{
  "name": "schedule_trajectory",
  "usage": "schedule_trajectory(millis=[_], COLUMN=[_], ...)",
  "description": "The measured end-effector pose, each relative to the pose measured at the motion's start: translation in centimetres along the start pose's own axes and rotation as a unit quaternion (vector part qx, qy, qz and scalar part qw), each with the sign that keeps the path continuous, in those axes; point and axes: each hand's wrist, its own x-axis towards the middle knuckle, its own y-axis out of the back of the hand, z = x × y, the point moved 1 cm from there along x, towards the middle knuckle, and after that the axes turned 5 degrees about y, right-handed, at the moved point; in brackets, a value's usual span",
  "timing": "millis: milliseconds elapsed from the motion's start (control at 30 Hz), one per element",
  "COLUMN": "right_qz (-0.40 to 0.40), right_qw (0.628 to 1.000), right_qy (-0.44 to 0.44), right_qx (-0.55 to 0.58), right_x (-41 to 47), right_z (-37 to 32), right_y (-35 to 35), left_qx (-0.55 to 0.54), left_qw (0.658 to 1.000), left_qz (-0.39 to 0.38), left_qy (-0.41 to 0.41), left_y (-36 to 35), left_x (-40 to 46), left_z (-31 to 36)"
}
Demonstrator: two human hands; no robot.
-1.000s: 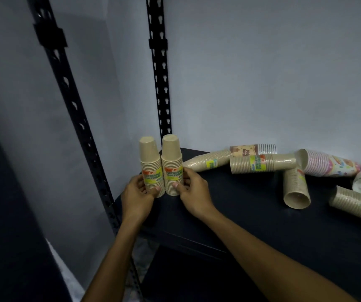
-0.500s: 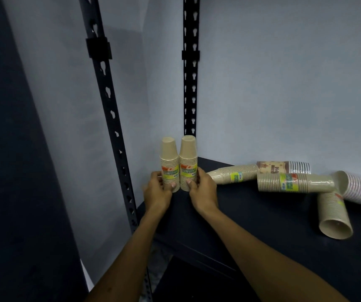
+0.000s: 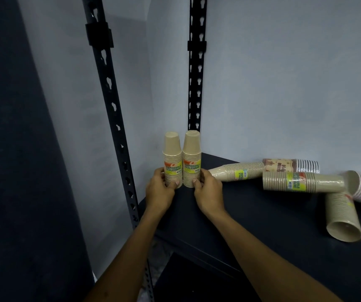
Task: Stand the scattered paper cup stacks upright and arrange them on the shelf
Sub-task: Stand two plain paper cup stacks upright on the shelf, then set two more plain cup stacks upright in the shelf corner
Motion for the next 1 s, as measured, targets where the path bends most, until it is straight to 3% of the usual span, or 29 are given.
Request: schedule_trajectory(millis=[433,567,667,767,900,1000], right_qz=[0.048,0.044,0.037,0.059,0.083,0.030], right_qw=[0.997,0.998,0.991,0.939,0.872,0.810], right_qy=[-0.056,-0.047,0.054,0.206,0.248,0.252], right_qx=[0.002,-0.012,-0.115,-0.270,-0.414,-0.529], right_x=[-2.4,-3.7,-4.9,-5.5,-5.4,-4.7], right_z=[-0.3,-0.2,0.1,1.7,4.3,5.2], right_y=[3.1,5.2,7.6,10.5,15.2,18.4], left_qx=[0.017,0.002,0.029,0.077,0.135,0.188], left_qw=[0.999,0.992,0.985,0.971,0.941,0.909], left_qz=[0.023,0.117,0.100,0.040,-0.012,-0.064], left_qy=[0.040,-0.045,-0.140,-0.223,-0.310,-0.368], left_y=[0.6,1.5,1.2,-0.2,-2.9,-5.3], left_x=[-1.6,-3.9,-5.3,-5.9,-6.3,-5.8], left_z=[0.6,0.9,1.4,2.2,4.6,6.9])
